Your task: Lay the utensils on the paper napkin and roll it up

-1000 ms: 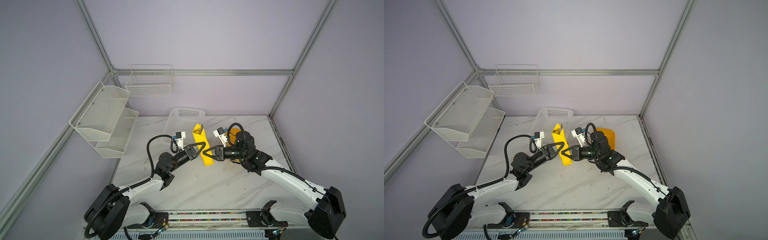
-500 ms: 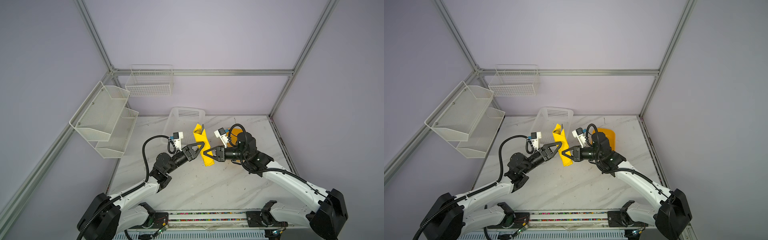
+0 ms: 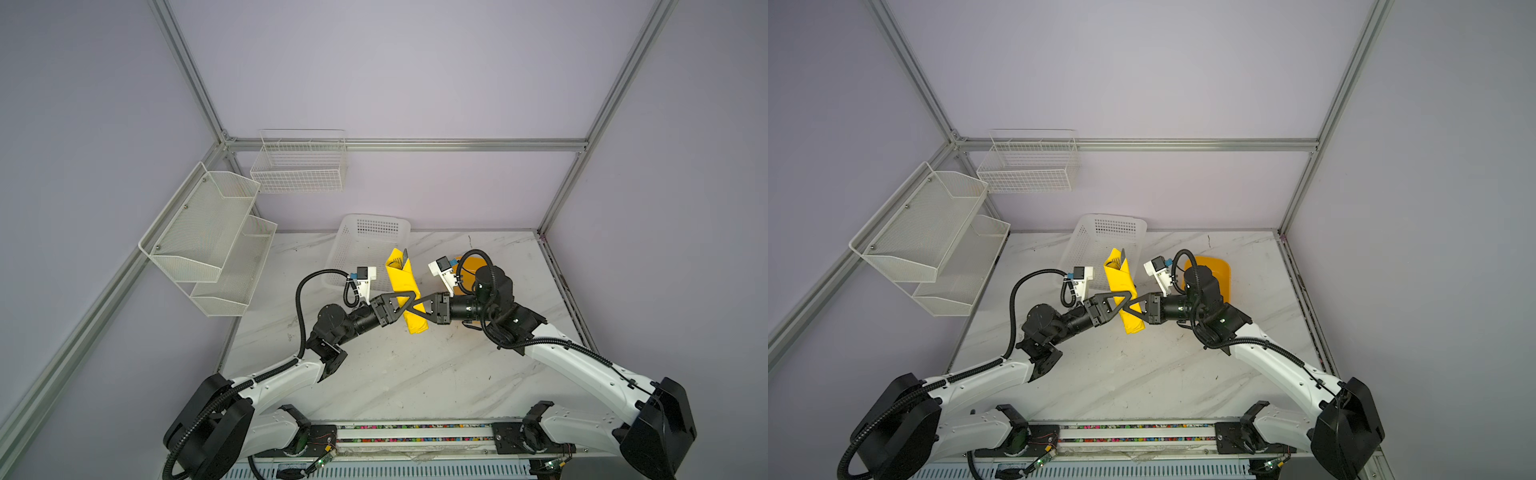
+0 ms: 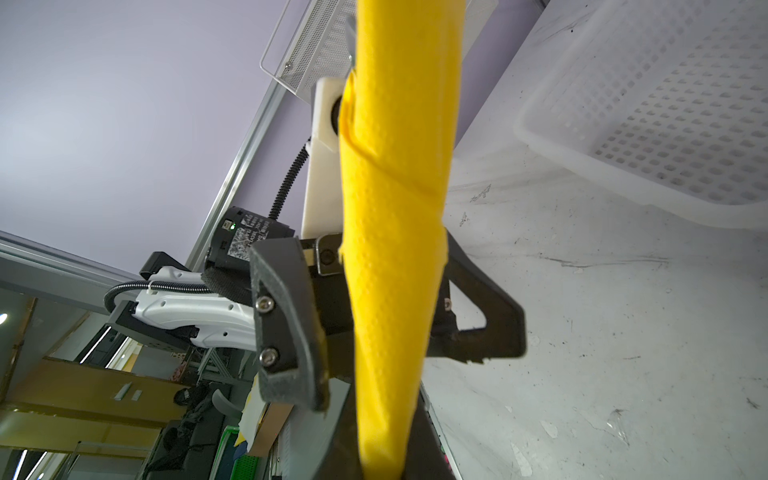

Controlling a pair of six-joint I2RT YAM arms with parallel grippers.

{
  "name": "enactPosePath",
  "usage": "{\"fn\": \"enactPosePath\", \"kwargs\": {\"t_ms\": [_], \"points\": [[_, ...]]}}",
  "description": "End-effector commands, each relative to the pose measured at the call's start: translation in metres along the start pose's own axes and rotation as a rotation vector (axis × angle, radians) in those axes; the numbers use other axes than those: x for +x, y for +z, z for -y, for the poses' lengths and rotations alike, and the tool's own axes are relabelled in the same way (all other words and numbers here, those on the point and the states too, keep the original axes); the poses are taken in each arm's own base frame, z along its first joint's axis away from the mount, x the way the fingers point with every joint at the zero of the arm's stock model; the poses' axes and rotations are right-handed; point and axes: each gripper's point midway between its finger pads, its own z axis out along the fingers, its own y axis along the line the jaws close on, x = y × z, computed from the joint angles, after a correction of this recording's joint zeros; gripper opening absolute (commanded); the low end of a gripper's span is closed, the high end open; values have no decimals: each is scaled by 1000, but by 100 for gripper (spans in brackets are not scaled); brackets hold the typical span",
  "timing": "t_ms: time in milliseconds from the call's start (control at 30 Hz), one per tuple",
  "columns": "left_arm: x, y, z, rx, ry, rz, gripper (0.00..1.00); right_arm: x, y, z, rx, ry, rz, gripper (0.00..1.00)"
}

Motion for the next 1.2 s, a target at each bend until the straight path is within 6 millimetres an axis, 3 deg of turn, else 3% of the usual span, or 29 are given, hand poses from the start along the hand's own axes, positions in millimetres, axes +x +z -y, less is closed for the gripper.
{"fn": "enactPosePath", "kwargs": {"t_ms": [0,733,1000,1167], "points": [[-20,5,39,128,60,44,54,-7,-5,-26,-82,-77,28,11],[-25,5,40,145,50,73,16,-1,-7,-25,-92,-66,19,13],[-27,5,40,148,49,85,9,2,-8,-23,-87,-62,14,16],[-27,5,41,150,50,85,10,7,-10,-25,-98,-63,-2,25]]}}
